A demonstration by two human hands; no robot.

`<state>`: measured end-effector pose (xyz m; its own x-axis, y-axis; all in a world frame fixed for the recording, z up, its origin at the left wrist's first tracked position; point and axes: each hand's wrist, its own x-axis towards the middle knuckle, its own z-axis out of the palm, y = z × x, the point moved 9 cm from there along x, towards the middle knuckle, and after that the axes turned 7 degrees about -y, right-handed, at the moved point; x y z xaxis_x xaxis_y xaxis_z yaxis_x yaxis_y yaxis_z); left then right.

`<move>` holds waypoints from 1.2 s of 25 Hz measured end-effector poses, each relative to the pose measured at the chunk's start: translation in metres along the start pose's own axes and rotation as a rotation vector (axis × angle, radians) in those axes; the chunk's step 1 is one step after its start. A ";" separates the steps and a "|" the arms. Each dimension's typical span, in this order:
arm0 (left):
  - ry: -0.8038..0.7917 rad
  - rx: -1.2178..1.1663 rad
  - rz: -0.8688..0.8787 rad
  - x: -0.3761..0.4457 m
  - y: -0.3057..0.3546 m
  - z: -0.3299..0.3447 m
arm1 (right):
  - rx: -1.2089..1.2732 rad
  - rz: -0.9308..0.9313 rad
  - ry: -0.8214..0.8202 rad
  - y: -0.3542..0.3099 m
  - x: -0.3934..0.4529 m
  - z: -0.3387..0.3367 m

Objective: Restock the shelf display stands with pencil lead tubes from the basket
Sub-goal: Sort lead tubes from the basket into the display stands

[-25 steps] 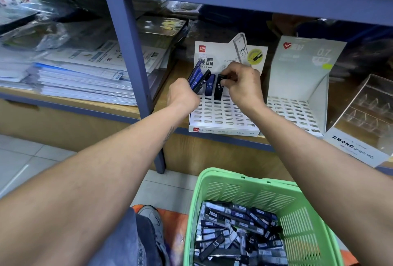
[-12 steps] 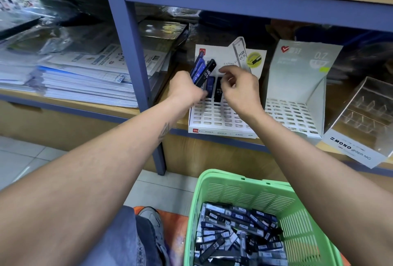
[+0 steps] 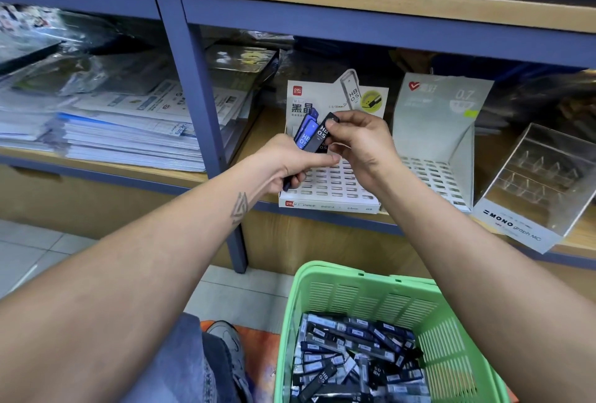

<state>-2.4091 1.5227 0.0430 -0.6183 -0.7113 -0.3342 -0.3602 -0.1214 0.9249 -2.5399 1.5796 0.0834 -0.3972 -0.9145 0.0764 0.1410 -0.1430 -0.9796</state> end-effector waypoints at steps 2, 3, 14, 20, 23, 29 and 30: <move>-0.006 -0.069 -0.006 0.000 0.001 -0.002 | 0.005 0.011 0.049 0.001 0.002 -0.012; 0.010 -0.110 -0.002 0.000 0.001 -0.005 | -0.013 0.002 0.082 0.000 0.002 -0.019; 0.540 0.336 0.070 -0.005 0.007 -0.054 | -0.860 -0.281 0.084 -0.005 0.015 -0.007; 0.531 0.472 -0.032 0.003 -0.006 -0.051 | -0.983 -0.293 0.022 0.003 0.020 -0.004; 0.524 0.445 -0.030 0.005 -0.008 -0.053 | -0.972 -0.292 0.024 0.010 0.018 -0.004; 0.517 0.407 -0.001 0.006 -0.006 -0.055 | -1.358 -0.454 0.055 -0.005 0.009 0.016; 0.521 0.386 0.021 0.004 -0.003 -0.057 | -1.391 -0.431 0.059 -0.006 0.009 0.016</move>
<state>-2.3711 1.4806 0.0493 -0.2430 -0.9653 -0.0955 -0.6369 0.0846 0.7663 -2.5293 1.5663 0.0929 -0.2214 -0.8749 0.4307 -0.9565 0.1089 -0.2705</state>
